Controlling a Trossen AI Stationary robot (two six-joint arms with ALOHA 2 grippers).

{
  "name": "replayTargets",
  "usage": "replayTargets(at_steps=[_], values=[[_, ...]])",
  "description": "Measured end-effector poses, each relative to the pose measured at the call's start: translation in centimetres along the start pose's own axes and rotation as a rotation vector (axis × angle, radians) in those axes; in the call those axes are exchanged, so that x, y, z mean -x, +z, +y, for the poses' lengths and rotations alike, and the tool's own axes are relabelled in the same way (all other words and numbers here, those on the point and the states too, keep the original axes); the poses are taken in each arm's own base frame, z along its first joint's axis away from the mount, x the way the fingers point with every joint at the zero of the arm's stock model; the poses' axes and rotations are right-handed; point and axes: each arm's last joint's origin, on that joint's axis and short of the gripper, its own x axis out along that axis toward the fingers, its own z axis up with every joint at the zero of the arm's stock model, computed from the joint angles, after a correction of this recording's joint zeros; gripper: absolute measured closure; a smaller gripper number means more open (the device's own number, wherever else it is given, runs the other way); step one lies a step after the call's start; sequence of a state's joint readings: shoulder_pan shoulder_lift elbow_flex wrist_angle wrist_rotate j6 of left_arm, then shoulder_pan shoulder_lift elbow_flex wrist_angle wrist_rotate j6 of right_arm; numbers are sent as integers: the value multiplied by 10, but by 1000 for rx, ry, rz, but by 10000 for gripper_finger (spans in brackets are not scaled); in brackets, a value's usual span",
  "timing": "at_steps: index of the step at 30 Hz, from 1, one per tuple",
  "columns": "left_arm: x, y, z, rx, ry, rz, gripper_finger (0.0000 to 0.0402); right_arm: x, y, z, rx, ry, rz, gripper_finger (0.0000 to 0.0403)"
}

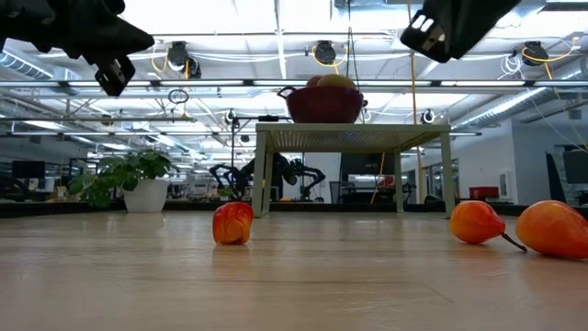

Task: Pick & Place Fruit
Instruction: Put the pear into the strainer bowl

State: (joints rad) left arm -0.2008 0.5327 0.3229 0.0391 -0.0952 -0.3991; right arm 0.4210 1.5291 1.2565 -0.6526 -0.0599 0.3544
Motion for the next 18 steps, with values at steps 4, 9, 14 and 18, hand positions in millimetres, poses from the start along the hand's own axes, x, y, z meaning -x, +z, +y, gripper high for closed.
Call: replayTargets(at_steps=[4,9,14,18], values=[[0,0,0,1,1,2,392,-3,-3,0,-56,32,55,340],[0,0,0,1,-2,-4,392,-2,-4,-3,-130,40,84,290],[0,1,0,-1,-4,-9,392,-4,-4,-4,-156,80,110,240],[0,1,-1,1,-5,-12,392,-14,-6,-8,-176,58,150,213]])
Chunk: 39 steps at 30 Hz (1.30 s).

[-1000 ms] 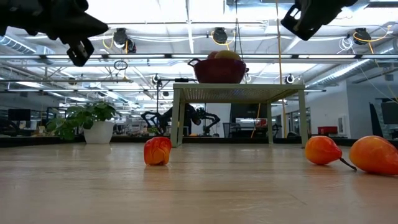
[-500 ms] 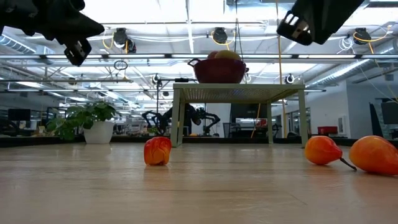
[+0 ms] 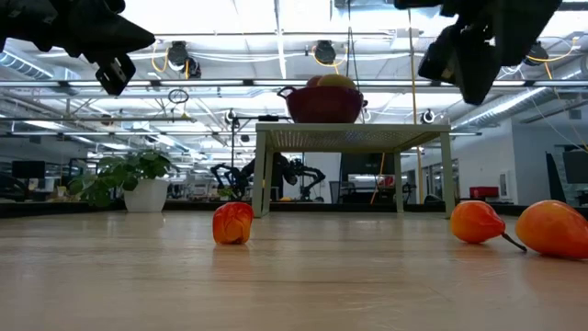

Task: Pick & Place Fruit
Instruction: Put the pear into the strainer bowl

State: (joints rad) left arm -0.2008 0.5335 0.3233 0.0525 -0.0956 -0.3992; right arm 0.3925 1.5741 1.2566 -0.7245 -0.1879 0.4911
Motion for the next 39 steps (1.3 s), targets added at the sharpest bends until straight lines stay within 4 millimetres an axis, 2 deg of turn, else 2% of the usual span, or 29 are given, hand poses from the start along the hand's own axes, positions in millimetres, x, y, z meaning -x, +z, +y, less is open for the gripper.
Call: replayTargets(at_steps=[6,21,24,28,33,39], values=[[0,0,0,4,-1,-3,392,-1,1,-4,-84,-9,7,203],[0,0,0,7,-1,-3,392,4,6,-3,-134,18,-50,199],[0,0,0,7,-1,-3,392,4,6,-3,-144,17,-50,177],[0,0,0,6,-1,-3,392,3,5,-4,-205,5,-47,125],[0,0,0,6,-1,-3,392,-5,0,-9,-368,-25,-61,60],[0,0,0,-4,-2,-4,392,-15,-3,-12,-512,22,-75,35]])
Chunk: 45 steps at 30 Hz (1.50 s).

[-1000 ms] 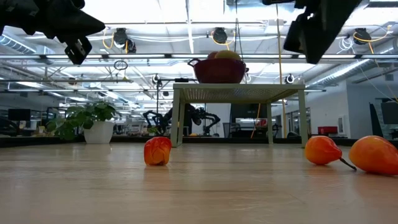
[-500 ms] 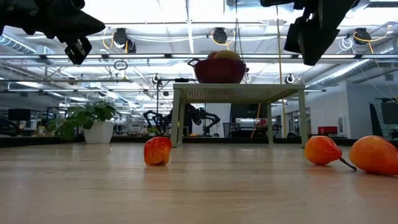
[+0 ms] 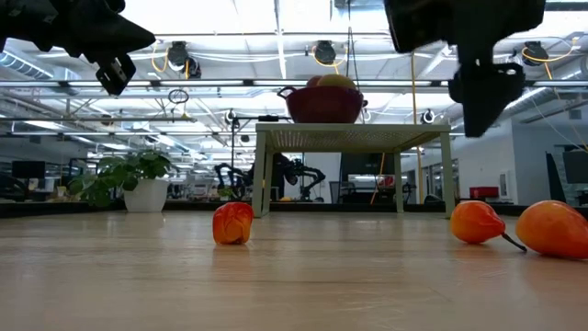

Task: Pick & Place Fruit
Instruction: Put the pear into the strainer bowl

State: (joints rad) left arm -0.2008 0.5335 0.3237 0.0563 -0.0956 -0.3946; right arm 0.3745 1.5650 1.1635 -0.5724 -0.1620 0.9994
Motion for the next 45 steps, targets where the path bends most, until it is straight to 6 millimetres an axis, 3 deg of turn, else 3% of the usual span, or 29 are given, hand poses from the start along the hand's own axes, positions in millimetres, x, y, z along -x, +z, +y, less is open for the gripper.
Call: replayTargets(at_steps=[5,12,17,33,45], values=[[0,0,0,3,0,0,392,-7,-1,-14,-245,-47,-4,36],[0,0,0,6,0,0,392,-12,-2,-17,-432,-67,-91,34],[0,0,0,6,0,0,392,-15,-7,-13,-461,-80,-160,36],[0,0,0,0,2,-1,392,-60,-12,-19,-488,-201,-112,37],[0,0,0,0,0,0,392,-65,-16,-17,-429,-201,-100,37]])
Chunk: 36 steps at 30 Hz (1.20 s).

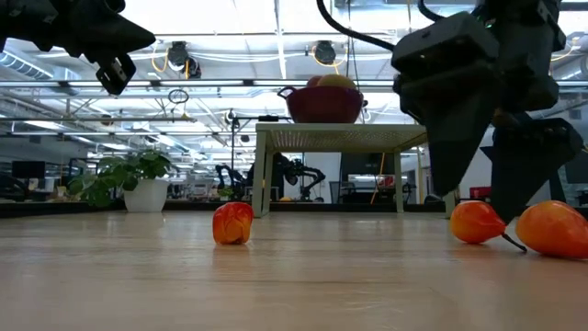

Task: Pick & Place Fruit
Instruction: Put the pear into the strainer bowl

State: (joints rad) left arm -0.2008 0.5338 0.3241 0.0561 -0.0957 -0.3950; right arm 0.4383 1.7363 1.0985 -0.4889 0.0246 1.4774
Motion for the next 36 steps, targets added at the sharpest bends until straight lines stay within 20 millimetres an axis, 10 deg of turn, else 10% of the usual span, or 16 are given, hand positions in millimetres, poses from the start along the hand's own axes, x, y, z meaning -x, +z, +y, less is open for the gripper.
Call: replayTargets(at_steps=[36], values=[[0,0,0,9,-1,0,392,0,-1,1,71,4,-26,37]])
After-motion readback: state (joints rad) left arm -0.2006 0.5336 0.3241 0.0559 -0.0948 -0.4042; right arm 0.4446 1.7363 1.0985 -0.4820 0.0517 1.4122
